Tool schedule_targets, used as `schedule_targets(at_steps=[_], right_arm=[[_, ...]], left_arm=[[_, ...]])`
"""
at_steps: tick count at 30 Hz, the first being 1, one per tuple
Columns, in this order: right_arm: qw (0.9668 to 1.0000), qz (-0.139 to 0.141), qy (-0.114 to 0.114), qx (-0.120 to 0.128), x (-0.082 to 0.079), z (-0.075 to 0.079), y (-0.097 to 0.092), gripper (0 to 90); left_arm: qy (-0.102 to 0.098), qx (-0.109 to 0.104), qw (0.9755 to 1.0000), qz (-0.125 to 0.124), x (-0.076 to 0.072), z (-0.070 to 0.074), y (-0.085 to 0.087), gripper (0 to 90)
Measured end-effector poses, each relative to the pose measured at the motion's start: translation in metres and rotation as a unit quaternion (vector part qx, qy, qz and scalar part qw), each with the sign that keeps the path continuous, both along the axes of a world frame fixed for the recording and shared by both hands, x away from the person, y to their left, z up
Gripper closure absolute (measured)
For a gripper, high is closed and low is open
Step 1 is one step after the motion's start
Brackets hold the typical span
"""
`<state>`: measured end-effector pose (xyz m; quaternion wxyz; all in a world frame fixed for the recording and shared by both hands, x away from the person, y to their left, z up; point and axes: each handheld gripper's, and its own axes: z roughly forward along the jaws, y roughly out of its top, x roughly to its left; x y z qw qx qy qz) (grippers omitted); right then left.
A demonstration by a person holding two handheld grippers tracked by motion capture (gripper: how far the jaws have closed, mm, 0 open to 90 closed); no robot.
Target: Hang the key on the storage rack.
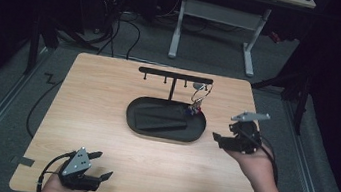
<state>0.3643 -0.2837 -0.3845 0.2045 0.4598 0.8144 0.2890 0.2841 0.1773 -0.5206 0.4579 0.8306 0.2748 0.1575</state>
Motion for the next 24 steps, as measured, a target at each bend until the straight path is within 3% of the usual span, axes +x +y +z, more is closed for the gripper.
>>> schedule_targets(at_steps=[3,4,5,8,10,11,13,15,17,18,19,22,24], right_arm=[[0.9993,-0.004,-0.036,-0.011,-0.02,-0.027,-0.002,30.3],[0.9993,-0.004,-0.036,-0.011,-0.02,-0.027,-0.002,30.3],[0.9988,-0.01,-0.046,0.008,-0.033,-0.047,-0.004,29.2],[0.9973,-0.024,-0.051,0.048,-0.049,-0.073,-0.008,26.0],[0.9956,-0.031,-0.062,0.062,-0.059,-0.09,-0.01,24.5],[0.9956,-0.031,-0.062,0.062,-0.059,-0.09,-0.01,24.5],[0.9926,-0.04,-0.064,0.095,-0.074,-0.113,-0.013,25.2],[0.9909,-0.047,-0.071,0.104,-0.085,-0.125,-0.015,29.6],[0.9921,-0.035,-0.066,0.101,-0.092,-0.13,-0.013,25.3],[0.9932,-0.027,-0.073,0.086,-0.094,-0.129,-0.011,25.4],[0.9925,-0.028,-0.086,0.082,-0.096,-0.127,-0.012,25.9],[0.9892,-0.038,-0.097,0.104,-0.097,-0.124,-0.014,26.0],[0.9895,-0.037,-0.102,0.096,-0.096,-0.124,-0.014,25.7]], left_arm=[[0.003,0.0,1.0,0.002,0.001,-0.002,-0.001,25.2],[0.003,0.0,1.0,0.002,0.001,-0.002,-0.001,25.2],[0.003,0.003,1.0,0.002,0.002,-0.002,-0.001,25.2],[0.002,0.002,1.0,0.003,0.002,-0.003,-0.003,25.2],[0.002,0.0,1.0,0.001,0.002,-0.004,-0.003,25.3],[0.002,0.0,1.0,0.001,0.002,-0.004,-0.003,25.9],[0.004,-0.005,1.0,-0.005,0.002,-0.004,-0.003,27.3],[0.006,-0.006,1.0,-0.003,0.003,-0.005,-0.003,28.4],[0.006,-0.011,0.9999,-0.001,0.003,-0.004,-0.004,28.4],[0.006,-0.011,0.9999,-0.001,0.003,-0.004,-0.004,28.5],[0.007,-0.012,0.9999,0.001,0.003,-0.004,-0.004,28.9],[0.006,-0.014,0.9999,0.005,0.003,-0.004,-0.003,30.3],[0.011,-0.016,0.9998,0.011,0.002,-0.004,-0.002,31.1]])
